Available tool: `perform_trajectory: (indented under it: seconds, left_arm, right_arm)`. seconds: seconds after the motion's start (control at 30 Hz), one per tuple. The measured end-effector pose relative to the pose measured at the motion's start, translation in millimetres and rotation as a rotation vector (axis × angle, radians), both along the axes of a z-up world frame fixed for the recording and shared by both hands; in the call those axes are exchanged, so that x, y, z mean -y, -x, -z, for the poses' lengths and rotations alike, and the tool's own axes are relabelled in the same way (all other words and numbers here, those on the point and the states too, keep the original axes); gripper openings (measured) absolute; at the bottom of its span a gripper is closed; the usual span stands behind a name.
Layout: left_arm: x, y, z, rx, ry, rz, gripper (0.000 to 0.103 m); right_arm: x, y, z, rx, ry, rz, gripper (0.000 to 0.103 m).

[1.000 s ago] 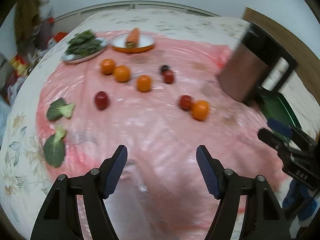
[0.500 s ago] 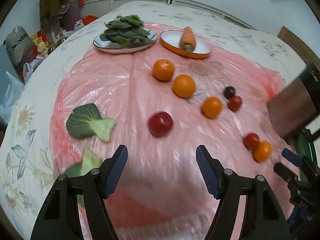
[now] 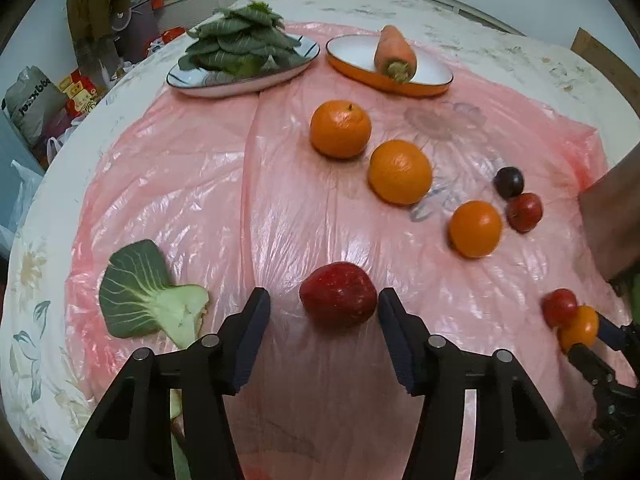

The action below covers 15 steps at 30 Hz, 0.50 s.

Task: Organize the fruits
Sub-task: 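Grasp an orange with the right gripper while the left gripper grasps another red apple, then carry the orange and apple into the green tray and open both grippers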

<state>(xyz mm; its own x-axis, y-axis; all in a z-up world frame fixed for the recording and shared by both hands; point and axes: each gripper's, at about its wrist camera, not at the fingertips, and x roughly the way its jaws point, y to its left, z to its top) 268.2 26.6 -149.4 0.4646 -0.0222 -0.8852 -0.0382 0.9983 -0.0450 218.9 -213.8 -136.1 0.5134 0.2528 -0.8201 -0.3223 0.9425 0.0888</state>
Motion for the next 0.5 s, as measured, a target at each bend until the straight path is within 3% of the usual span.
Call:
perform_trajectory:
  seconds: [0.07,0.4,0.5]
  left_arm:
    - [2.4,-0.1,3.4,0.0,-0.013,0.004,0.05]
    - [1.0,3.3,1.7,0.014,0.002,0.016,0.031]
    - [-1.2,5.7,-0.4,0.017,0.016,0.017,0.03]
  right_arm:
    - [0.8,-1.7,4.9,-0.017,-0.002,-0.003,0.052]
    - [2.3,-0.7,6.1,0.005,-0.009,0.002,0.05]
    - [3.6,1.1,2.9,0.013,-0.016,0.008,0.05]
